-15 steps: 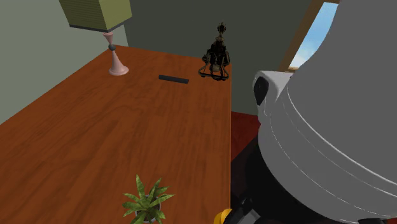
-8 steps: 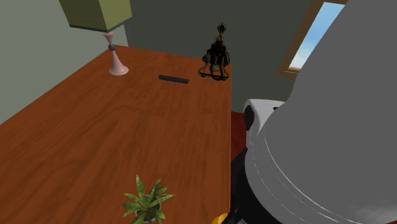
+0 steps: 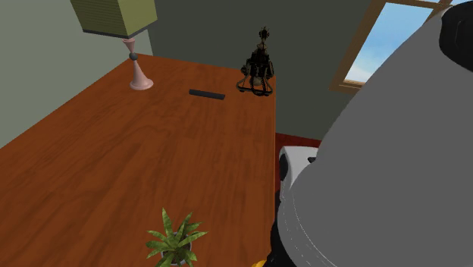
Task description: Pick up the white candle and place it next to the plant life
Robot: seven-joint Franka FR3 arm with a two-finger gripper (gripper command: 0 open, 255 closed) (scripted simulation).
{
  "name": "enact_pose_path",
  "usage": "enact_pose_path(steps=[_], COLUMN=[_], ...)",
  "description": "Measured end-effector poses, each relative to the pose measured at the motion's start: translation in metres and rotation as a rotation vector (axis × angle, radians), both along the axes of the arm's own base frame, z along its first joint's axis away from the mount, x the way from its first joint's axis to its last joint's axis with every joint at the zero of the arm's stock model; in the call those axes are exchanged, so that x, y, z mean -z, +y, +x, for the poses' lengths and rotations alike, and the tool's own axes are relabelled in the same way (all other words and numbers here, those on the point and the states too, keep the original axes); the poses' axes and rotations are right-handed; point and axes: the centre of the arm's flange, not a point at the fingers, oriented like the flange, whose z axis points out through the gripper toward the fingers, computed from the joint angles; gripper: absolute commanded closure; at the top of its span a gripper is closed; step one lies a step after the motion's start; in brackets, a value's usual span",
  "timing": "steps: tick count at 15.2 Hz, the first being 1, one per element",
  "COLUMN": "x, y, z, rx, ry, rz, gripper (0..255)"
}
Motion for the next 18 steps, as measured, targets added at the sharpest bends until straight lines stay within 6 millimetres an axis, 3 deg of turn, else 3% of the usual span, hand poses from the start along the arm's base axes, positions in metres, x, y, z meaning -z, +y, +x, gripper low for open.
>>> enact_pose_path(steps=[15, 18], x=[0.079, 0.087], y=[-0.001, -0.001], z=[0.0, 0.001], rx=[0.0, 0.0], ry=[0.0, 0.0], rz=[0.0, 0.0], gripper=[255, 255])
